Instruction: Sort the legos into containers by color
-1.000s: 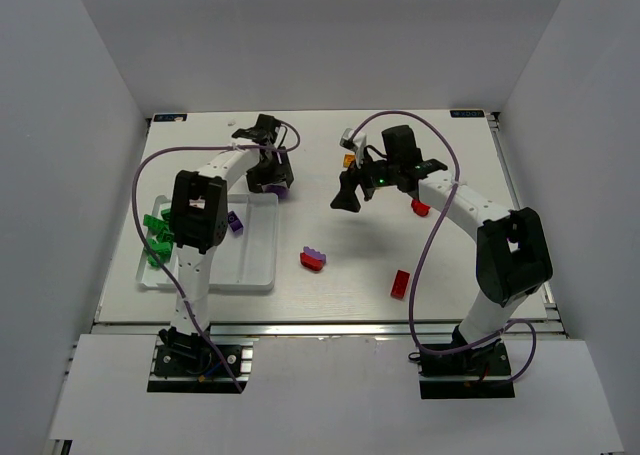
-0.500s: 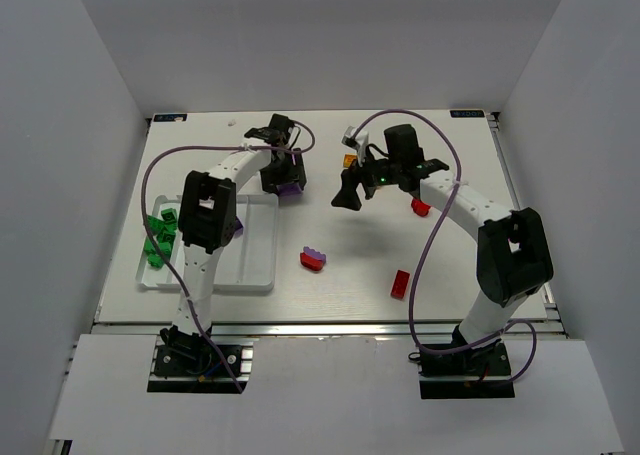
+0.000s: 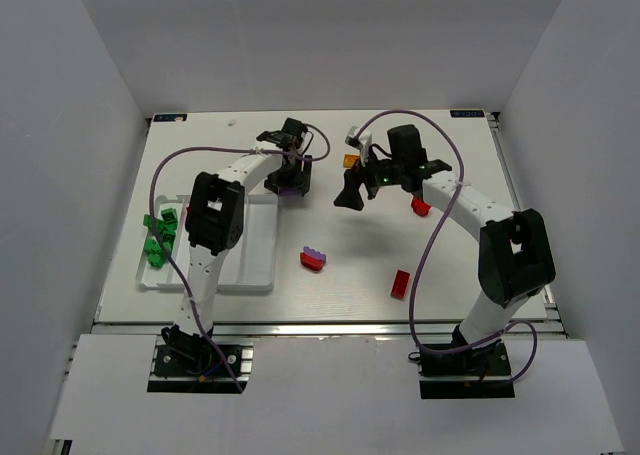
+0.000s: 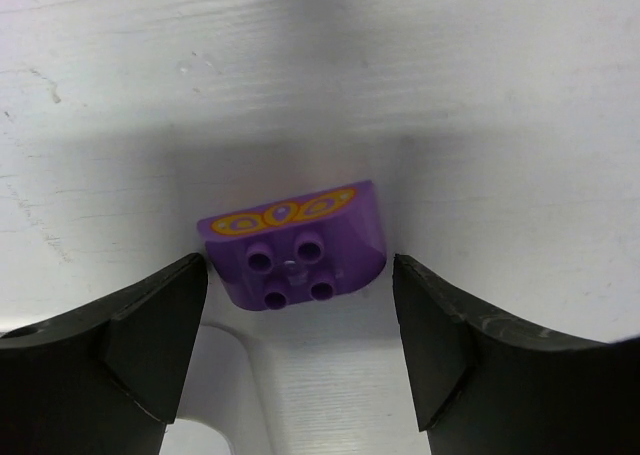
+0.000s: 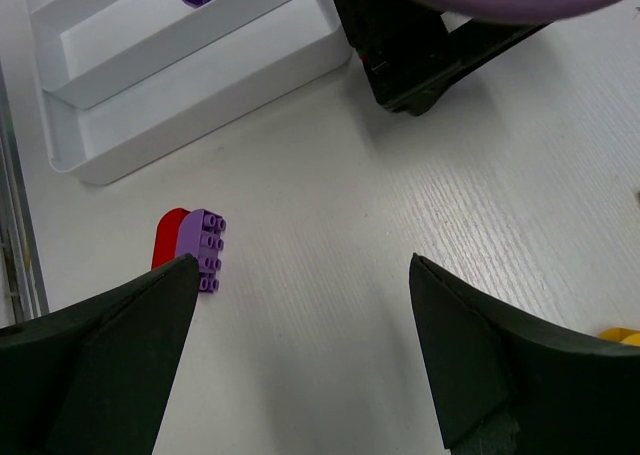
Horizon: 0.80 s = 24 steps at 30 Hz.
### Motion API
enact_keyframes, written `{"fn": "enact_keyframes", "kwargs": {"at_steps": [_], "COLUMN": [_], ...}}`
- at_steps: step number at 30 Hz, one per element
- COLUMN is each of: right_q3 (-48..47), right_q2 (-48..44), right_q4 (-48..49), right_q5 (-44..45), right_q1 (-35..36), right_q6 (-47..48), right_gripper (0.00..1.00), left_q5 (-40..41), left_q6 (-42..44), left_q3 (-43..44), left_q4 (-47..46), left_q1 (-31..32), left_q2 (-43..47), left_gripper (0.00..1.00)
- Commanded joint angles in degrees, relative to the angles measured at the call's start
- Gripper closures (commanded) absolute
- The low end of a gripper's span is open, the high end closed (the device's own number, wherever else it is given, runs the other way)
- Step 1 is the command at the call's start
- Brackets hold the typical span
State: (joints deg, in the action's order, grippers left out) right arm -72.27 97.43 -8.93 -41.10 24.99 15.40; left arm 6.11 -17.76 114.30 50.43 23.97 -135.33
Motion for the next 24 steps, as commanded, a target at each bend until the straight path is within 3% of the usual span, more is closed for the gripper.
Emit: {"fn": "enact_keyframes", "kwargs": {"at_steps": [1,11,20,24], "right_q3": [-0.2,-0.7,-1.1,-1.2], "right_q2": [-2.5,-2.8,-2.9,-2.9], "right_q4": [1.2,0.4,0.0,0.0], "right_q5": [-1.6,-1.7,-1.5,-1.4], "right_q1": [-0.4,-0.9,-1.3,-1.5], "right_q6": [-0.4,-0.1,0.2,0.1], "right_gripper": [0.11,0.11,0.11,0.11], "left_q5": [0.7,8.3,4.9,-1.2], "left_q6": [6.9,22.0,28.5,28.7], "left_q3": [-4.4,-8.0,-8.0,-8.3], "left_q4": [-4.0,-10.9,-14.5,-14.6], "left_q1": [1.4,3.0,2.9,2.0], "left_q2": [4.5,6.7,4.9,4.9], "left_gripper": [0.16,0.08,0.07,0.15]}}
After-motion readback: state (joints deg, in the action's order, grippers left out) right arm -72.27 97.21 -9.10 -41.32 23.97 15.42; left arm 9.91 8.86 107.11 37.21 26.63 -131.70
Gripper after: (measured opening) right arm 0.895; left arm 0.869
